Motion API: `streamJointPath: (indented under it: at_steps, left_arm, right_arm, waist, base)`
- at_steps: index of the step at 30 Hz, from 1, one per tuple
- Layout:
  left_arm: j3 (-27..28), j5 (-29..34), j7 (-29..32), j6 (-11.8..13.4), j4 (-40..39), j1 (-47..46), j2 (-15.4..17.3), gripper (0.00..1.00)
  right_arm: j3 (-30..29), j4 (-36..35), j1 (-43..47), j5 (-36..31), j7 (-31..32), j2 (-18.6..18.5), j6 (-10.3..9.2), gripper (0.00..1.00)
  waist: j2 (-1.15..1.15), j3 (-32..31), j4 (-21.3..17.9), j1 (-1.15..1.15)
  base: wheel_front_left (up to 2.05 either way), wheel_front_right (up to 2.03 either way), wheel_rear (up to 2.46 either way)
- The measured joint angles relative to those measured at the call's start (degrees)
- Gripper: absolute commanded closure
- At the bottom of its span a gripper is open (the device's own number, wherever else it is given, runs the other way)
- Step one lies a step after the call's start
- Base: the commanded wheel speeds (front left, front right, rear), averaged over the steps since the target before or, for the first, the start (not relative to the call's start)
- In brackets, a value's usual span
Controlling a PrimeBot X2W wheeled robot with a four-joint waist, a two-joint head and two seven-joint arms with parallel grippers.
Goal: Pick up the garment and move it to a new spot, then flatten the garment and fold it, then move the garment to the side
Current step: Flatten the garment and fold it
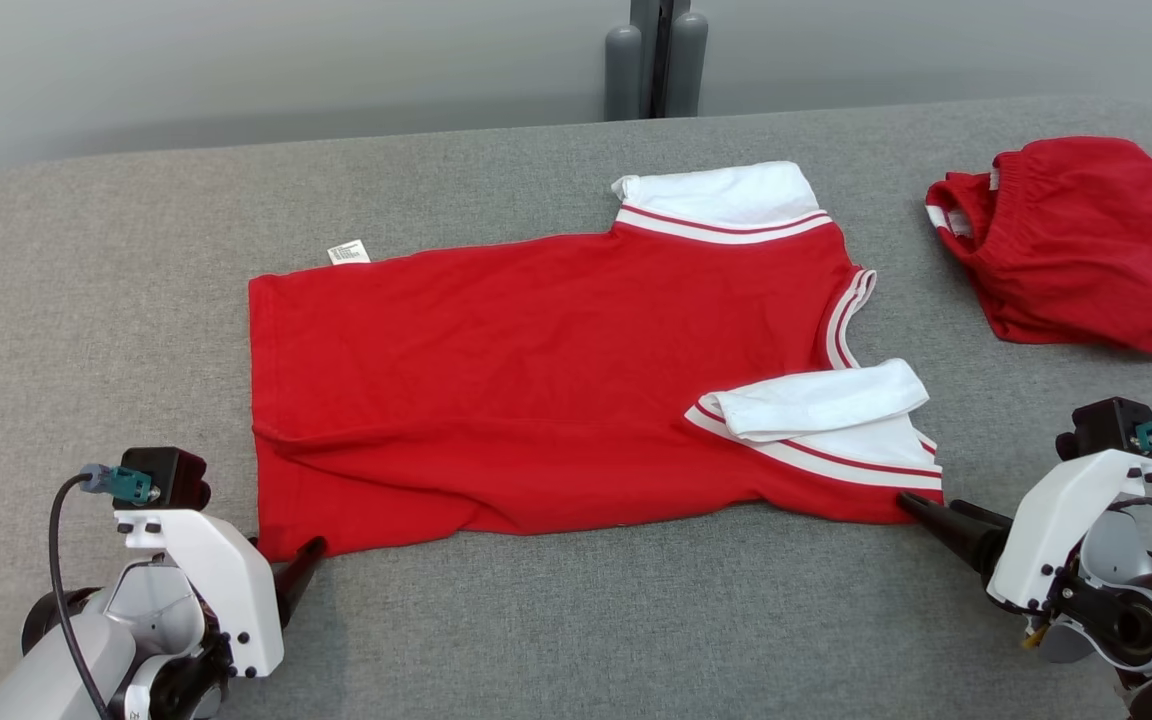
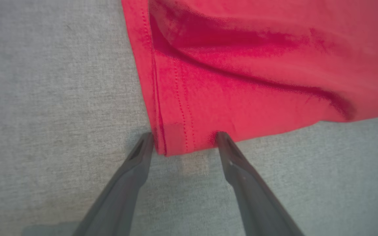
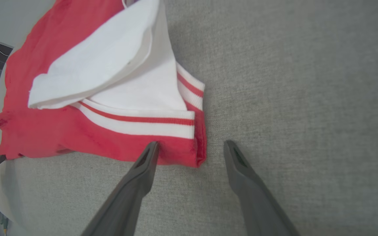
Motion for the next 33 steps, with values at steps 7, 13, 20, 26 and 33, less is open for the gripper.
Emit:
streamJointPath:
  at_steps: [7,13,20,26,33]
  left_arm:
    - [-0.9,-0.5,1.7,-1.5,2.5,-1.7,-0.6,0.00]
    - [-1.0,-0.6,1.5,-2.0,3.8,-2.5,-0.8,1.00]
    - [-1.2,-1.0,1.7,-3.0,4.2,-3.0,-1.0,1.00]
    - [-1.2,-1.1,1.6,-3.2,3.7,-2.7,0.1,1.00]
    - [-1.5,-0.9,1.9,-3.0,-1.1,0.6,3.1,1.00]
  right_arm:
    - [0.3,0.1,-0.7,0.0,1.7,0.8,0.00,0.00]
    - [1.1,-0.1,-1.0,0.2,2.8,1.4,0.00,1.00]
    - [1.5,-0.6,-0.8,1.4,2.8,1.4,0.00,1.00]
    - [1.2,-1.3,-0.5,2.6,2.9,0.2,0.00,1.00]
    - [-0.2,-4.1,3.1,3.6,4.0,-2.1,0.00,1.00]
  waist:
    - [0.00,0.5,-0.2,0.00]
    - [0.00,0.9,-0.2,0.00]
    - [0.00,0.8,0.1,0.00]
    - [0.00,-0.3,0.1,0.00]
    - [0.00,-2.5,0.2,0.00]
  base:
    - [0.00,0.00,0.00]
    - [0.00,0.00,0.00]
    - [0.00,0.00,0.00]
    - [0.00,0.00,0.00]
    - [0.00,0.00,0.00]
